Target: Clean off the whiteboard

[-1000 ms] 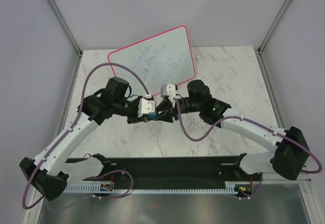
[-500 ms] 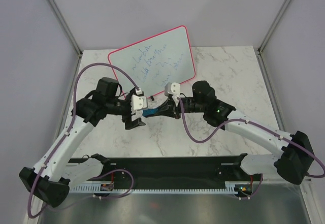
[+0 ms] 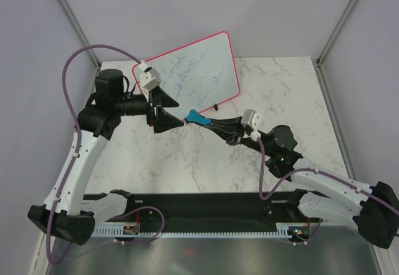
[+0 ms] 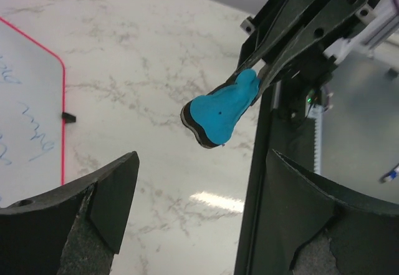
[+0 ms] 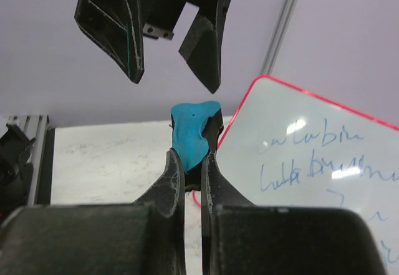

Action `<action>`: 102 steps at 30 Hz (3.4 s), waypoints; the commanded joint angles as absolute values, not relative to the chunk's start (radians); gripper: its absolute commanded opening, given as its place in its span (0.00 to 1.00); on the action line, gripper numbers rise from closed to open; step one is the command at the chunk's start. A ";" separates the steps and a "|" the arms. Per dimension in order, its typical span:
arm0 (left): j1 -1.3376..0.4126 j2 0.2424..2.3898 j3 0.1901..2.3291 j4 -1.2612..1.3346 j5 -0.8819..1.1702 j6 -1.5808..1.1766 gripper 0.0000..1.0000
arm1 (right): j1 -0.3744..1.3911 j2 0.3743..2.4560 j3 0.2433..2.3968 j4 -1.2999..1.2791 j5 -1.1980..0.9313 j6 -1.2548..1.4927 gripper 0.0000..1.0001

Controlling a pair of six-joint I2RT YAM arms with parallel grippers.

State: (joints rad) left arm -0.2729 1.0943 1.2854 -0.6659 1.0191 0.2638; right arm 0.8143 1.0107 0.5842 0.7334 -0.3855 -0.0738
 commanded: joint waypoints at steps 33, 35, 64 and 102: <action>-0.285 1.154 1.250 -0.294 1.178 -0.382 0.63 | 0.821 1.131 0.658 1.068 -0.390 -0.017 0.00; -0.285 1.152 1.252 -0.313 1.178 -0.362 0.74 | 0.822 1.135 0.660 1.068 -0.388 -0.025 0.00; -0.311 1.095 1.209 -0.491 0.612 0.055 0.02 | 0.960 1.109 0.848 0.210 0.240 -0.207 0.98; -0.374 1.088 1.187 -0.532 0.640 0.150 0.76 | 0.976 1.476 1.172 0.155 0.140 -0.200 0.00</action>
State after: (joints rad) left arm -0.3603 1.1053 1.1954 -0.5350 0.5739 0.1249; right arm 0.9970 1.4574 1.1591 0.1101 0.1337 -0.2325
